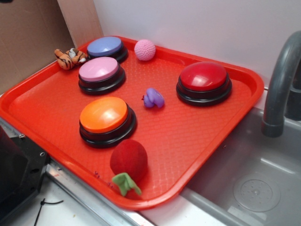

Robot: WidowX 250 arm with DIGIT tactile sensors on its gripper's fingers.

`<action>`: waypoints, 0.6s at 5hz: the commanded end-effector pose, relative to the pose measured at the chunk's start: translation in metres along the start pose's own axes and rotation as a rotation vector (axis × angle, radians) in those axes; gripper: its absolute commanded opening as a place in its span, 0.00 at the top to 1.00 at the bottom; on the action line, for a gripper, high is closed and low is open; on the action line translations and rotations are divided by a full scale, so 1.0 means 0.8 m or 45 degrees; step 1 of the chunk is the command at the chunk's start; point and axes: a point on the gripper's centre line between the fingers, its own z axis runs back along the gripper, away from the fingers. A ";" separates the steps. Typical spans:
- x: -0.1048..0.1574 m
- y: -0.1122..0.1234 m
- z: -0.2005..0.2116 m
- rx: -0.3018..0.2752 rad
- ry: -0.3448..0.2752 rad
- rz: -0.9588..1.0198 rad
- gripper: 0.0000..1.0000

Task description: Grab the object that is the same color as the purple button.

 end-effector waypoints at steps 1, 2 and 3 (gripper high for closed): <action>0.000 0.000 0.000 0.000 0.000 0.000 0.00; 0.021 0.002 -0.018 0.088 -0.045 -0.124 0.00; 0.056 0.000 -0.048 0.104 -0.108 -0.301 0.00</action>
